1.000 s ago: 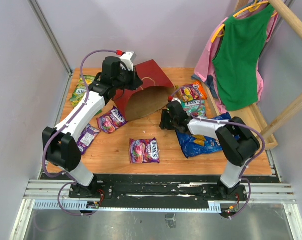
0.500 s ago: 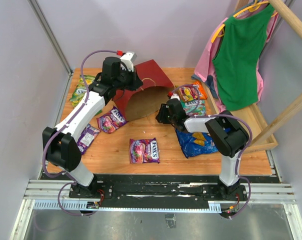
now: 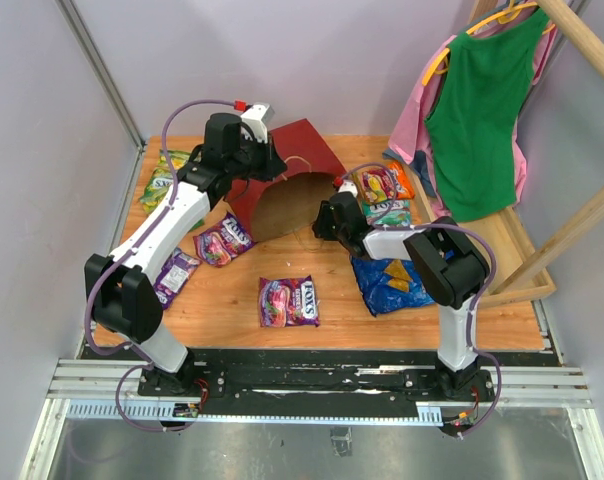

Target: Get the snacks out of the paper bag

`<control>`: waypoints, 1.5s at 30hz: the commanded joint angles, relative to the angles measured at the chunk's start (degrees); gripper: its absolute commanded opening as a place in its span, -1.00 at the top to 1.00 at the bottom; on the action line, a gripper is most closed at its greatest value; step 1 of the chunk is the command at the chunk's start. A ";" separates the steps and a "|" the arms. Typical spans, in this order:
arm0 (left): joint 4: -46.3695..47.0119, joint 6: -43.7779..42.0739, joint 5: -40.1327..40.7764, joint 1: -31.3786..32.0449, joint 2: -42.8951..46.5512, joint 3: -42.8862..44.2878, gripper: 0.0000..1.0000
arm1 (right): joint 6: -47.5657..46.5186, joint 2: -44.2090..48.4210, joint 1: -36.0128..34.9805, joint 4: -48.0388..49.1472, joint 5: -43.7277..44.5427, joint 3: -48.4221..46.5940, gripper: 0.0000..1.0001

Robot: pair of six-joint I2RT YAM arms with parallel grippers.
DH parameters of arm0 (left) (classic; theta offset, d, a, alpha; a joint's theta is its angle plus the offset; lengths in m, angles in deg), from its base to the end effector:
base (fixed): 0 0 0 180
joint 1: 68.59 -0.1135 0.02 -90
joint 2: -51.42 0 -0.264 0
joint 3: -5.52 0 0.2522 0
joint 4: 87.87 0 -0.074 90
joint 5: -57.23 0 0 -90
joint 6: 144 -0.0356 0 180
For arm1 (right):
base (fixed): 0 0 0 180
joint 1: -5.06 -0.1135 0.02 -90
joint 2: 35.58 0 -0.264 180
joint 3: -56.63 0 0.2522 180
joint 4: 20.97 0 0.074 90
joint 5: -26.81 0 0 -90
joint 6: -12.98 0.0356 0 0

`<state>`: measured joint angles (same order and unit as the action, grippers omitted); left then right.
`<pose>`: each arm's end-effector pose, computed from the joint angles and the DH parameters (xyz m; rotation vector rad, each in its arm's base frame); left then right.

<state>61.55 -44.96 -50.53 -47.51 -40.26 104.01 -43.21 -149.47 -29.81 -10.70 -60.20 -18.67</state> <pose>0.3478 -0.1457 0.3638 0.4150 1.9796 -0.6446 0.3460 0.2389 0.1456 0.0135 2.1361 0.6734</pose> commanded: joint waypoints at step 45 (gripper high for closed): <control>-12.94 -3.78 7.21 -5.60 -24.58 44.09 0.79 | -4.88 17.04 3.52 -1.93 -5.94 -15.01 0.99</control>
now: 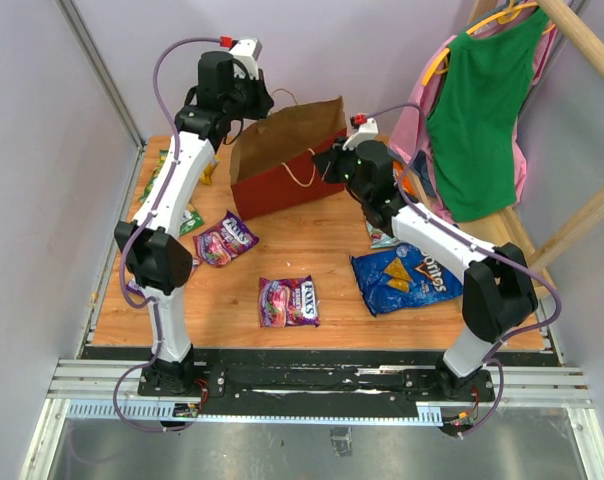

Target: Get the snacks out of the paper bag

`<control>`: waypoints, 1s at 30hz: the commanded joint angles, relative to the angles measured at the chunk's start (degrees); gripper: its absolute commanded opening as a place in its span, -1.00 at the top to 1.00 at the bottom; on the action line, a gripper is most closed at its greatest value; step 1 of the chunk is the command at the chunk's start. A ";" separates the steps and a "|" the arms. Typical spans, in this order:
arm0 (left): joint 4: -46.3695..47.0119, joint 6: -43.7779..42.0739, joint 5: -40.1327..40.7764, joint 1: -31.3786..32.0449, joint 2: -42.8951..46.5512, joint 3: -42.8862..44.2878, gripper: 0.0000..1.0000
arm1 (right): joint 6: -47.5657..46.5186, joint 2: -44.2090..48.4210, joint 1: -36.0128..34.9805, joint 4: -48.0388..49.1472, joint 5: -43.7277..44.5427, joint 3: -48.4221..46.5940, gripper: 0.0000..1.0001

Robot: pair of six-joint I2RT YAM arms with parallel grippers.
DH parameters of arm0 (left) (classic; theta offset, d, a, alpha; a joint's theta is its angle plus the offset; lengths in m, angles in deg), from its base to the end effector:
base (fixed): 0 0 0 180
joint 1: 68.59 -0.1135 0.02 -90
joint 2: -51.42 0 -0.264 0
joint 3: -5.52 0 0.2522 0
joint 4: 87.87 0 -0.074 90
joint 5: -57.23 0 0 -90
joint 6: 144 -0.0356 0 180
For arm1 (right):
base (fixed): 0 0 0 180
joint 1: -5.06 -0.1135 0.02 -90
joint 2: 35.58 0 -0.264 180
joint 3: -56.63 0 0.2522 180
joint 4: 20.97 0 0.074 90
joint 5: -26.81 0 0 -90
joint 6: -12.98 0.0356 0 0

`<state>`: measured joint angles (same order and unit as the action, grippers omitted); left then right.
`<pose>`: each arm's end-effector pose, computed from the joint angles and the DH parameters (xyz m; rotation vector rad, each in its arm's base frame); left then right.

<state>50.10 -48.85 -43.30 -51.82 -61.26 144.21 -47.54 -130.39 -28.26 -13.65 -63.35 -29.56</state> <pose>0.4321 -0.1370 0.4376 0.3173 1.8409 -0.4355 0.3351 0.2204 0.3363 -0.0579 1.6594 0.8476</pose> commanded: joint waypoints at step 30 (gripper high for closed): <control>28.69 13.07 -5.28 -16.94 32.20 -46.24 -0.99 | 2.81 -8.61 11.12 -5.09 -17.91 -12.96 0.61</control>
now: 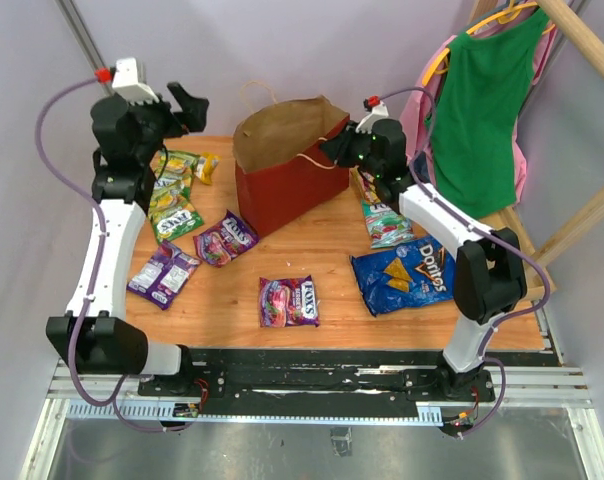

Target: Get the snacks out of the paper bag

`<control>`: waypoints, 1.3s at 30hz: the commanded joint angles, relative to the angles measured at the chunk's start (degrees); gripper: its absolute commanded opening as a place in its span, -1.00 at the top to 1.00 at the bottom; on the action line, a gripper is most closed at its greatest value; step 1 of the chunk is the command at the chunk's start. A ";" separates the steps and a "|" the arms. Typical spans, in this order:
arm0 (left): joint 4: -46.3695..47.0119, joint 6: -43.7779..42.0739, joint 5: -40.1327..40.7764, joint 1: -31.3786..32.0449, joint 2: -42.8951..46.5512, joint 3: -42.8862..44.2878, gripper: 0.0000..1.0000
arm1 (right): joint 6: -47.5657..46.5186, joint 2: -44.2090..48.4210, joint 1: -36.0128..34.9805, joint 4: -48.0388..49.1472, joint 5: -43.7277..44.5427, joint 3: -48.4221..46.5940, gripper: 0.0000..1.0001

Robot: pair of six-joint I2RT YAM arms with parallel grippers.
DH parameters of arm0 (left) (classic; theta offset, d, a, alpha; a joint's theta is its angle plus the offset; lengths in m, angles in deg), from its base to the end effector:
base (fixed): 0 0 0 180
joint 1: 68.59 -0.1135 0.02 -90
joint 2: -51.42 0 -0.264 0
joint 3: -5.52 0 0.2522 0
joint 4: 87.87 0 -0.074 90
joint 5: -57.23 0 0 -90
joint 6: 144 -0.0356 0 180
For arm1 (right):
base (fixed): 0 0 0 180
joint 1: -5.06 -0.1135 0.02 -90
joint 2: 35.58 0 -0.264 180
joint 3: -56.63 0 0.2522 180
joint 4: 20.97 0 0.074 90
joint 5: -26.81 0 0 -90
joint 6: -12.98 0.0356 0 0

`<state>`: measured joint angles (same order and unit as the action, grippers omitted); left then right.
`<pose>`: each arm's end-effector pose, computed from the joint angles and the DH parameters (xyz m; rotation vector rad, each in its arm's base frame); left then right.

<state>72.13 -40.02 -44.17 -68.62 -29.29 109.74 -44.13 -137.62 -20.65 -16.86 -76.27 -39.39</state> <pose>0.3173 -0.0069 0.4813 -0.0251 1.5203 -0.3450 0.3880 0.1957 0.3416 -0.0808 1.6900 0.9641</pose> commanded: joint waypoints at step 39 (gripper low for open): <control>28.28 16.81 -17.39 -7.75 -18.21 -22.11 -0.99 | -43.49 -22.62 -14.56 -52.55 -18.39 -53.14 -0.82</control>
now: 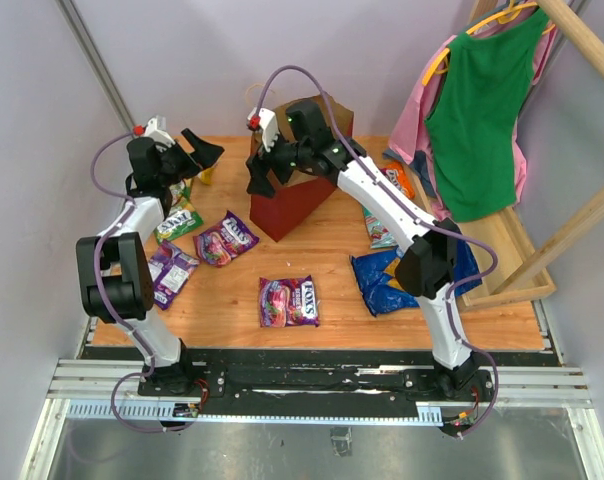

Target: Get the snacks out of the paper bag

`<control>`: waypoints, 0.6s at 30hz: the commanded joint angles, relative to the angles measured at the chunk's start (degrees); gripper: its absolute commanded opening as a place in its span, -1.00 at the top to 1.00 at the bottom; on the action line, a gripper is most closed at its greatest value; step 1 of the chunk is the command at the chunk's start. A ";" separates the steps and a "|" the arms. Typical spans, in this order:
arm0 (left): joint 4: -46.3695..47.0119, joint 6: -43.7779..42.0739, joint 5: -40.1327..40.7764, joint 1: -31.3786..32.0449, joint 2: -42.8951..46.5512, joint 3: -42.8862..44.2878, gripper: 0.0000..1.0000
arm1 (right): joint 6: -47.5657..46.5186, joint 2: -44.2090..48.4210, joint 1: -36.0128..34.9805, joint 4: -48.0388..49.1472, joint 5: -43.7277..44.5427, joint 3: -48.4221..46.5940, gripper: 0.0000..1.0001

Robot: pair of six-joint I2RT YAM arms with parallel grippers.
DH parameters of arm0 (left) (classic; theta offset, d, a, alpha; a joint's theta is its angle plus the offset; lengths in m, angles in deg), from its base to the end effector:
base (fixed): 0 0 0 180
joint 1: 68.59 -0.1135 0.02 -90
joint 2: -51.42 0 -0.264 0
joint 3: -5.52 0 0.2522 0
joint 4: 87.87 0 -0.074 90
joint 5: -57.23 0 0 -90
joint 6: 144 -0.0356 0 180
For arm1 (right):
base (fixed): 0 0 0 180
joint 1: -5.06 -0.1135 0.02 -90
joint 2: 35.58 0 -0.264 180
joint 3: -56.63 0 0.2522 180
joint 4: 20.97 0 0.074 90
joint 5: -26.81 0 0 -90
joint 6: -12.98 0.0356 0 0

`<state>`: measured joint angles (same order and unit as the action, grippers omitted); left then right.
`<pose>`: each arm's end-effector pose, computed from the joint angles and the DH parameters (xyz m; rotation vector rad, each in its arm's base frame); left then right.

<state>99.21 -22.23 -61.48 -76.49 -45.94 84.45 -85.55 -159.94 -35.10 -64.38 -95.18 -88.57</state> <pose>0.3948 0.0375 0.2749 -0.2509 1.7865 -0.7412 0.3707 0.3375 0.3812 -1.1591 1.6447 0.9045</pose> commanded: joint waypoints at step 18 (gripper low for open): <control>-0.50 -3.74 1.97 4.12 -5.80 7.65 -0.99 | -1.58 -1.68 -0.31 -7.06 -0.96 -4.28 0.06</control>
<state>98.36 -24.46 -59.86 -73.17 -51.32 89.89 -87.41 -161.38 -35.06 -70.78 -94.83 -90.67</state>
